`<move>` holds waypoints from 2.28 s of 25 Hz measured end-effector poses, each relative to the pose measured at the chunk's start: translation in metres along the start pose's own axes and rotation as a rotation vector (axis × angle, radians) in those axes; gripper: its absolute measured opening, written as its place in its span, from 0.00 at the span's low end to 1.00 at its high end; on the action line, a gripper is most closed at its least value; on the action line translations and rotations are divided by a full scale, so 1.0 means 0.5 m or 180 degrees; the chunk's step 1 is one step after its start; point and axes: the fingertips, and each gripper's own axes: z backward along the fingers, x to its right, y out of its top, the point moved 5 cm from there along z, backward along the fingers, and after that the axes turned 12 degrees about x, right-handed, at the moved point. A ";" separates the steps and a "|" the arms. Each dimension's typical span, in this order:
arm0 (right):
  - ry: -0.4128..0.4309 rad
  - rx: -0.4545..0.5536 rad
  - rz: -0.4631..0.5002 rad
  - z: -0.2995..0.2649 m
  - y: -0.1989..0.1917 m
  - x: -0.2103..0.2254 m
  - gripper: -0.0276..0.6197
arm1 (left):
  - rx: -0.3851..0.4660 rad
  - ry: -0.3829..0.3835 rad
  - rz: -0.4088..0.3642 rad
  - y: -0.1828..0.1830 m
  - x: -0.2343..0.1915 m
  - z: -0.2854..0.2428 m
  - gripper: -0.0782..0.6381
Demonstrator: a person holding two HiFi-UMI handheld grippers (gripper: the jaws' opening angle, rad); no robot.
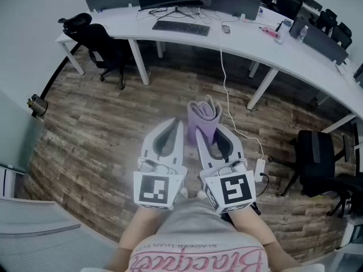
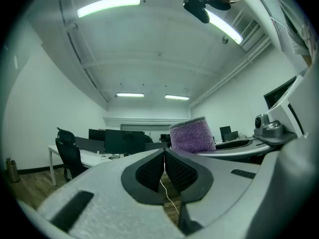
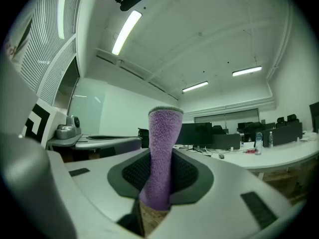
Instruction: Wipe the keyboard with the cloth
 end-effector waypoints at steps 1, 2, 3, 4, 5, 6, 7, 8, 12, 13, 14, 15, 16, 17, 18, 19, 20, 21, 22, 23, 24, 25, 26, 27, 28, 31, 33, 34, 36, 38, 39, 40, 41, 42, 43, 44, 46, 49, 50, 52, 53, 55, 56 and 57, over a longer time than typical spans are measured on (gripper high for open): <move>-0.0003 -0.0001 -0.0002 -0.006 -0.003 -0.003 0.18 | -0.0007 -0.0001 -0.0004 -0.003 -0.007 0.000 0.12; -0.0004 -0.0003 -0.0003 -0.012 -0.005 -0.006 0.18 | -0.0015 -0.0003 -0.0014 -0.007 -0.014 0.000 0.12; 0.0001 -0.0003 -0.0001 -0.019 -0.007 -0.010 0.18 | -0.0025 -0.0005 -0.0034 -0.012 -0.022 0.000 0.12; 0.0009 -0.0004 0.0003 -0.026 -0.008 -0.013 0.18 | -0.0032 -0.0005 -0.0054 -0.016 -0.031 0.000 0.12; 0.0016 -0.0005 0.0006 -0.034 -0.010 -0.016 0.18 | -0.0031 0.0000 -0.0058 -0.017 -0.039 -0.002 0.12; 0.0019 -0.0010 0.0008 -0.041 -0.013 -0.019 0.18 | -0.0022 0.0009 -0.0046 -0.016 -0.046 -0.006 0.12; 0.0013 -0.0017 0.0006 -0.048 -0.016 -0.020 0.18 | -0.0015 0.0015 -0.0034 -0.016 -0.052 -0.009 0.12; -0.0001 -0.0022 -0.0005 -0.055 -0.019 -0.022 0.18 | -0.0014 0.0014 -0.0030 -0.017 -0.059 -0.012 0.12; -0.0064 -0.0014 -0.0070 -0.081 -0.032 -0.028 0.18 | -0.0027 0.0008 -0.0027 -0.032 -0.093 -0.020 0.12; -0.0073 -0.0021 -0.0075 -0.087 -0.034 -0.028 0.18 | -0.0034 0.0005 -0.0044 -0.037 -0.101 -0.022 0.12; -0.0077 -0.0028 -0.0076 -0.091 -0.036 -0.028 0.18 | -0.0039 0.0001 -0.0063 -0.041 -0.109 -0.024 0.12; -0.0076 -0.0033 -0.0077 -0.096 -0.037 -0.028 0.18 | -0.0037 0.0000 -0.0074 -0.044 -0.114 -0.028 0.12; -0.0076 -0.0039 -0.0082 -0.101 -0.039 -0.026 0.18 | -0.0029 -0.0001 -0.0075 -0.045 -0.120 -0.033 0.12; -0.0081 -0.0047 -0.0090 -0.108 -0.042 -0.024 0.18 | -0.0025 -0.0002 -0.0066 -0.047 -0.125 -0.039 0.12; -0.0086 -0.0056 -0.0099 -0.115 -0.045 -0.021 0.18 | -0.0032 -0.0006 -0.0055 -0.051 -0.131 -0.046 0.12; -0.0086 -0.0064 -0.0107 -0.123 -0.048 -0.019 0.18 | -0.0047 -0.0010 -0.0042 -0.056 -0.136 -0.052 0.12; -0.0080 -0.0070 -0.0114 -0.130 -0.052 -0.016 0.18 | -0.0069 -0.0011 -0.0024 -0.061 -0.140 -0.058 0.12; -0.0069 -0.0073 -0.0120 -0.139 -0.055 -0.013 0.18 | -0.0090 -0.0010 -0.0011 -0.066 -0.145 -0.066 0.12; -0.0056 -0.0074 -0.0126 -0.148 -0.059 -0.008 0.18 | -0.0105 -0.0009 -0.0010 -0.072 -0.149 -0.075 0.12; -0.0044 -0.0076 -0.0135 -0.158 -0.064 -0.001 0.18 | -0.0108 -0.0008 -0.0014 -0.076 -0.154 -0.086 0.12; -0.0034 -0.0080 -0.0149 -0.169 -0.069 0.006 0.18 | -0.0102 -0.0009 -0.0018 -0.078 -0.157 -0.099 0.12; -0.0027 -0.0089 -0.0165 -0.179 -0.074 0.013 0.18 | -0.0095 -0.0013 -0.0025 -0.079 -0.161 -0.112 0.12; -0.0020 -0.0102 -0.0183 -0.191 -0.080 0.021 0.18 | -0.0094 -0.0018 -0.0043 -0.081 -0.165 -0.125 0.12; -0.0010 -0.0116 -0.0198 -0.203 -0.085 0.030 0.18 | -0.0102 -0.0016 -0.0062 -0.085 -0.170 -0.138 0.12; 0.0005 -0.0126 -0.0210 -0.217 -0.089 0.039 0.18 | -0.0113 -0.0004 -0.0075 -0.090 -0.176 -0.152 0.12; 0.0068 -0.0132 -0.0235 -0.264 -0.104 0.072 0.18 | -0.0151 0.0062 -0.0076 -0.110 -0.195 -0.199 0.12; 0.0108 -0.0147 -0.0251 -0.297 -0.116 0.098 0.18 | -0.0172 0.0102 -0.0083 -0.125 -0.207 -0.236 0.12; 0.0128 -0.0156 -0.0259 -0.312 -0.121 0.112 0.18 | -0.0176 0.0115 -0.0095 -0.132 -0.212 -0.256 0.12; 0.0158 -0.0169 -0.0269 -0.341 -0.127 0.141 0.18 | -0.0187 0.0138 -0.0103 -0.142 -0.219 -0.296 0.12; 0.0180 -0.0183 -0.0282 -0.372 -0.131 0.172 0.18 | -0.0209 0.0171 -0.0075 -0.150 -0.223 -0.336 0.12; 0.0190 -0.0187 -0.0295 -0.387 -0.133 0.189 0.18 | -0.0216 0.0184 -0.0071 -0.154 -0.225 -0.356 0.12; 0.0201 -0.0190 -0.0308 -0.402 -0.135 0.205 0.18 | -0.0219 0.0191 -0.0080 -0.159 -0.227 -0.376 0.12; 0.0211 -0.0192 -0.0318 -0.417 -0.137 0.222 0.18 | -0.0220 0.0196 -0.0096 -0.164 -0.230 -0.396 0.12; 0.0221 -0.0194 -0.0322 -0.432 -0.140 0.237 0.18 | -0.0222 0.0201 -0.0115 -0.169 -0.233 -0.416 0.12; 0.0234 -0.0198 -0.0324 -0.448 -0.142 0.251 0.18 | -0.0224 0.0209 -0.0131 -0.173 -0.238 -0.436 0.12; 0.0250 -0.0203 -0.0324 -0.465 -0.144 0.265 0.18 | -0.0227 0.0223 -0.0133 -0.178 -0.243 -0.455 0.12; 0.0282 -0.0215 -0.0324 -0.498 -0.151 0.292 0.18 | -0.0231 0.0262 -0.0121 -0.187 -0.254 -0.493 0.12; 0.0329 -0.0227 -0.0335 -0.546 -0.161 0.332 0.18 | -0.0234 0.0323 -0.0147 -0.204 -0.273 -0.546 0.12; 0.0349 -0.0226 -0.0337 -0.561 -0.164 0.345 0.18 | -0.0230 0.0347 -0.0150 -0.210 -0.278 -0.563 0.12; 0.0387 -0.0226 -0.0339 -0.587 -0.172 0.368 0.18 | -0.0217 0.0373 -0.0172 -0.220 -0.286 -0.593 0.12; 0.0400 -0.0233 -0.0346 -0.598 -0.178 0.378 0.18 | -0.0213 0.0375 -0.0189 -0.223 -0.288 -0.607 0.12; 0.0421 -0.0245 -0.0362 -0.620 -0.188 0.392 0.18 | -0.0203 0.0383 -0.0213 -0.230 -0.296 -0.629 0.12; 0.0433 -0.0240 -0.0360 -0.633 -0.190 0.398 0.18 | -0.0191 0.0402 -0.0218 -0.232 -0.303 -0.638 0.12; 0.0449 -0.0226 -0.0354 -0.646 -0.190 0.403 0.18 | -0.0176 0.0431 -0.0217 -0.234 -0.311 -0.647 0.12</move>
